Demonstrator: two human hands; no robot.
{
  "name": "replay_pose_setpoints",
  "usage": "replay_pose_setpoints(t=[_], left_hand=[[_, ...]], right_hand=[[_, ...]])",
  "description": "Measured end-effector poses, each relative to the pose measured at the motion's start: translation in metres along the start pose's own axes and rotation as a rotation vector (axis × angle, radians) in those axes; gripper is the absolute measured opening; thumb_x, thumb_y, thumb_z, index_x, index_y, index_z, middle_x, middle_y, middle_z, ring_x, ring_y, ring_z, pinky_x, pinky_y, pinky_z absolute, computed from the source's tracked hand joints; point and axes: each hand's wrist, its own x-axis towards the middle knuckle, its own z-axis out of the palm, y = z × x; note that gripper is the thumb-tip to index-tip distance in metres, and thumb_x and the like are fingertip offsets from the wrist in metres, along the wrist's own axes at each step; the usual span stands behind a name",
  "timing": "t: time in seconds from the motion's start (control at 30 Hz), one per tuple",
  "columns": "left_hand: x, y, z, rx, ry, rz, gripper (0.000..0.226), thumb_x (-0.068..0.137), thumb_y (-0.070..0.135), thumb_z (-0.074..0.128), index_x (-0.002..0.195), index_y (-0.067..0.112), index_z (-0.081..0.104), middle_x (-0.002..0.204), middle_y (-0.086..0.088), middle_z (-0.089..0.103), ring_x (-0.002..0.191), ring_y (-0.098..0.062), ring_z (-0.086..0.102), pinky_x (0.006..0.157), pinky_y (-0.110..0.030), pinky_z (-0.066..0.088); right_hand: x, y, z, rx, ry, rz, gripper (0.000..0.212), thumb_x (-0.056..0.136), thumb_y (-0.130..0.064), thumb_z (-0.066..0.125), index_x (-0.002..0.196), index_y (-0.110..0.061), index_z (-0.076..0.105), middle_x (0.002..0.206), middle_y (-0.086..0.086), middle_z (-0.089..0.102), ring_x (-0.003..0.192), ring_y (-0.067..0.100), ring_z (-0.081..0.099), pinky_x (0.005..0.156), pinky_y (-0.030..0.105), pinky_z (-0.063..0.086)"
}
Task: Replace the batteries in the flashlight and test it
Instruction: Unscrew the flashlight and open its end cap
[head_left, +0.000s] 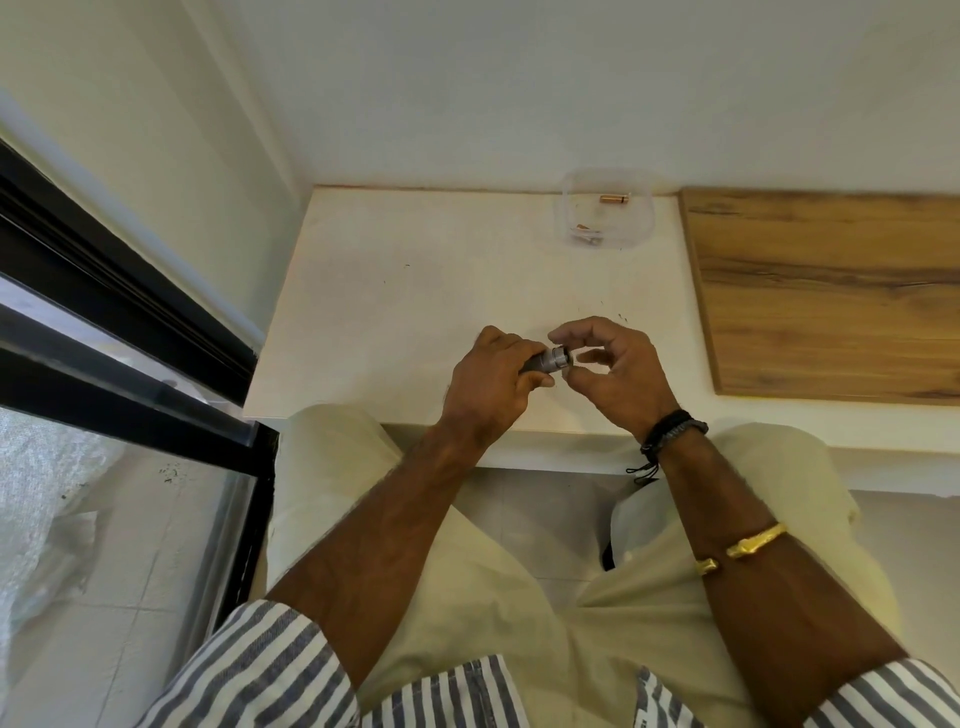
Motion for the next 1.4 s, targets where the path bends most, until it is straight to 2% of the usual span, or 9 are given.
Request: replay_pose_setpoints(t=[0.17,0.3,0.53,0.73,0.8,0.97,1.2,1.33,1.4], left_hand=[[0.000,0.001,0.002,-0.001,0.009,0.010,0.030,0.092,0.035,0.066,0.115,0.015,0.070,0.104,0.000,0.073,0.103,-0.019,0.052,0.079,-0.030,0.046],[0.000,-0.001,0.002,-0.009,0.010,0.024,0.029,0.092,0.033,0.067,0.115,0.016,0.070,0.105,0.000,0.073,0.103,-0.019,0.053,0.079,-0.034,0.049],[0.001,-0.003,0.002,-0.001,0.030,0.018,0.032,0.091,0.033,0.068,0.117,0.014,0.069,0.106,-0.002,0.073,0.101,-0.019,0.052,0.077,-0.026,0.038],[0.001,-0.002,0.003,-0.023,0.030,0.018,0.026,0.091,0.033,0.068,0.112,0.018,0.070,0.101,0.002,0.073,0.100,-0.014,0.050,0.075,-0.025,0.040],[0.001,-0.002,0.003,-0.023,0.013,0.022,0.028,0.092,0.035,0.067,0.113,0.018,0.070,0.102,0.002,0.073,0.100,-0.015,0.051,0.076,-0.026,0.041],[0.002,-0.003,0.004,-0.043,0.006,0.007,0.028,0.093,0.033,0.066,0.116,0.017,0.070,0.107,0.000,0.073,0.102,-0.017,0.052,0.079,-0.026,0.042],[0.002,-0.007,0.003,-0.036,0.008,-0.030,0.028,0.094,0.032,0.065,0.116,0.016,0.069,0.104,-0.001,0.073,0.100,-0.016,0.050,0.078,-0.024,0.038],[0.003,-0.006,0.003,-0.057,0.029,-0.042,0.030,0.093,0.033,0.067,0.117,0.017,0.068,0.107,0.001,0.072,0.103,-0.015,0.051,0.080,-0.022,0.039],[0.004,-0.007,0.002,-0.083,0.049,-0.051,0.029,0.092,0.033,0.067,0.117,0.018,0.068,0.106,0.002,0.072,0.102,-0.014,0.051,0.080,-0.023,0.042]], right_hand=[[-0.002,0.002,0.006,-0.107,0.113,0.125,0.024,0.094,-0.038,0.069,0.105,-0.018,0.073,0.094,-0.008,0.072,0.084,0.004,0.067,0.072,0.014,0.049],[-0.002,0.004,0.005,-0.111,0.107,0.079,0.017,0.093,-0.030,0.071,0.102,-0.015,0.076,0.083,-0.009,0.071,0.074,0.000,0.066,0.070,0.012,0.052],[-0.002,0.000,0.000,-0.031,0.001,-0.003,0.037,0.084,0.003,0.074,0.115,-0.018,0.072,0.109,-0.002,0.073,0.100,0.011,0.067,0.085,0.027,0.057],[-0.001,0.003,0.005,-0.100,0.086,0.120,0.027,0.091,-0.039,0.072,0.112,-0.022,0.072,0.097,-0.012,0.070,0.085,0.002,0.066,0.073,0.009,0.051],[-0.001,0.006,0.006,-0.139,0.084,0.101,0.023,0.093,-0.037,0.070,0.104,-0.018,0.075,0.086,-0.009,0.071,0.076,0.001,0.066,0.072,0.013,0.053],[-0.001,0.008,0.005,-0.138,0.092,0.034,0.019,0.090,-0.024,0.075,0.105,-0.014,0.077,0.089,-0.006,0.071,0.079,-0.002,0.063,0.072,0.002,0.046],[0.000,0.003,0.001,-0.125,0.103,-0.057,0.022,0.086,-0.002,0.076,0.106,-0.012,0.075,0.103,-0.002,0.072,0.093,0.011,0.067,0.083,0.020,0.055],[0.003,0.009,0.000,-0.014,0.210,0.078,0.038,0.085,-0.005,0.075,0.121,-0.017,0.070,0.110,0.002,0.071,0.097,0.010,0.069,0.087,0.016,0.055],[0.007,0.016,-0.001,0.013,0.277,0.171,0.037,0.084,-0.005,0.075,0.118,-0.016,0.072,0.114,0.003,0.072,0.100,0.013,0.071,0.090,0.024,0.058]])
